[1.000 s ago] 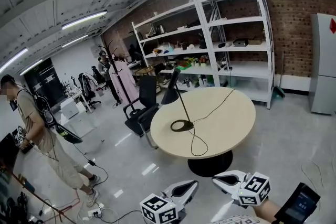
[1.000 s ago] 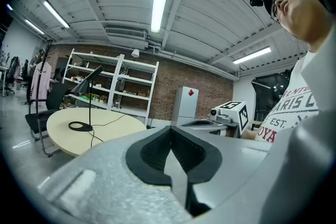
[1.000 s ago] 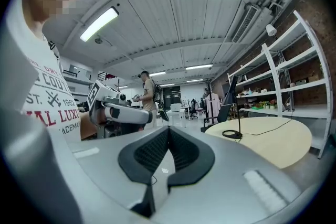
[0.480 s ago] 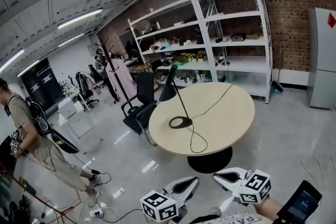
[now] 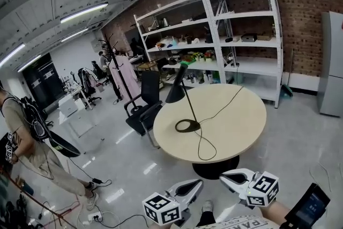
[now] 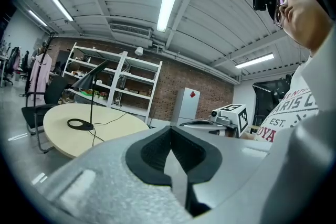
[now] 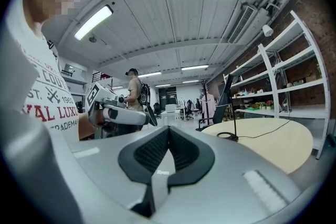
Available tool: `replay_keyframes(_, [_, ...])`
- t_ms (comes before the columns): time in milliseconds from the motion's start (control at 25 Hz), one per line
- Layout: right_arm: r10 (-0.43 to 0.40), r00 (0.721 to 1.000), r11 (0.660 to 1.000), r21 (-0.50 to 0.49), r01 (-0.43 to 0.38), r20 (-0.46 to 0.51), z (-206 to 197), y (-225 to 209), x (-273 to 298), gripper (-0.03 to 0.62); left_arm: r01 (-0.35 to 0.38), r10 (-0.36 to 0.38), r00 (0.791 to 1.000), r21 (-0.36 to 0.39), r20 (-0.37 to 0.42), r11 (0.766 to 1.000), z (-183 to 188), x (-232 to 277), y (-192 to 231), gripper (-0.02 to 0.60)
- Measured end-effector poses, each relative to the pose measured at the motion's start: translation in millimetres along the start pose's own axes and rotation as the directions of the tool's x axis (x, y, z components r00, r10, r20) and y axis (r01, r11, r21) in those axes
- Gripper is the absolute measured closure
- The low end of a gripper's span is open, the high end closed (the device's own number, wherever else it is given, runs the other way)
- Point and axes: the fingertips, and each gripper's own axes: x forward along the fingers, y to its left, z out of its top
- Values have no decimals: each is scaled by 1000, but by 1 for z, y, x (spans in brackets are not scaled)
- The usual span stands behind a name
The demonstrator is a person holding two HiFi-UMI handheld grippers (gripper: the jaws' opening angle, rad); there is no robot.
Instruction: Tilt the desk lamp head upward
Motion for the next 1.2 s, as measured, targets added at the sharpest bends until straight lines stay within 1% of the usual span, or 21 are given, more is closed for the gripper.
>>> replay_keyframes(120, [13, 1000, 1000, -6, -14, -24, -8, -13, 21, 589, -2, 3, 1000, -16, 5, 1000, -2, 7, 24, 580])
replay_keyframes(240, [15, 1000, 1000, -17, -16, -22, -2, -35, 46, 588, -1, 2, 1000, -13, 2, 1000, 6, 17, 54, 580])
replay_keyframes(440, [-3, 1000, 1000, -3, 3, -17, 4, -78, 94, 588, -11, 11, 1000, -32, 18, 999, 23, 30, 121, 580])
replay_keyframes(600, [-11, 999, 1000, 14, 11, -31, 4, -119, 136, 588, -9, 10, 1000, -62, 10, 998, 32, 51, 179, 580])
replay_keyframes(800, [-43, 999, 999, 18, 43, -15, 21, -173, 188, 588, -4, 3, 1000, -72, -4, 997, 54, 76, 251, 580])
replay_keyframes(960, [-69, 997, 997, 25, 70, -32, 24, -211, 221, 588, 4, -5, 1000, -69, -11, 998, 70, 97, 301, 580])
replay_keyframes(1200, [-114, 993, 993, 16, 114, -26, 25, -251, 256, 588, 17, -17, 1000, -68, 2, 998, 83, 113, 359, 580])
